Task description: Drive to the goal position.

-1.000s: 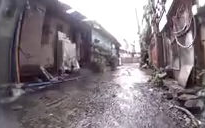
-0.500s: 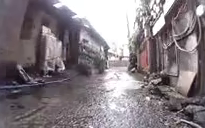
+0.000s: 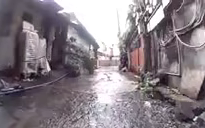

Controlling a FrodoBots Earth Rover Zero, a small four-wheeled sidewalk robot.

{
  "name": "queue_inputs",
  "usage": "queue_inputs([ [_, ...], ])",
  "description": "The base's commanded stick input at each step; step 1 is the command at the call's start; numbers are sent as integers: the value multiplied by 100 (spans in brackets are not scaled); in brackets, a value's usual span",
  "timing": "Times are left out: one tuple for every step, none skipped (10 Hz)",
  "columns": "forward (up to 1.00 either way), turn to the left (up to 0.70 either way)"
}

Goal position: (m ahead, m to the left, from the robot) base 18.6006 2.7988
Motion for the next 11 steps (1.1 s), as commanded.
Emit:
queue_inputs([
  [70, 25],
  [70, 4],
  [70, 0],
  [70, 0],
  [70, 0],
  [70, 0],
  [70, 0],
  [70, 0],
  [70, 0],
  [70, 0],
  [70, 0],
])
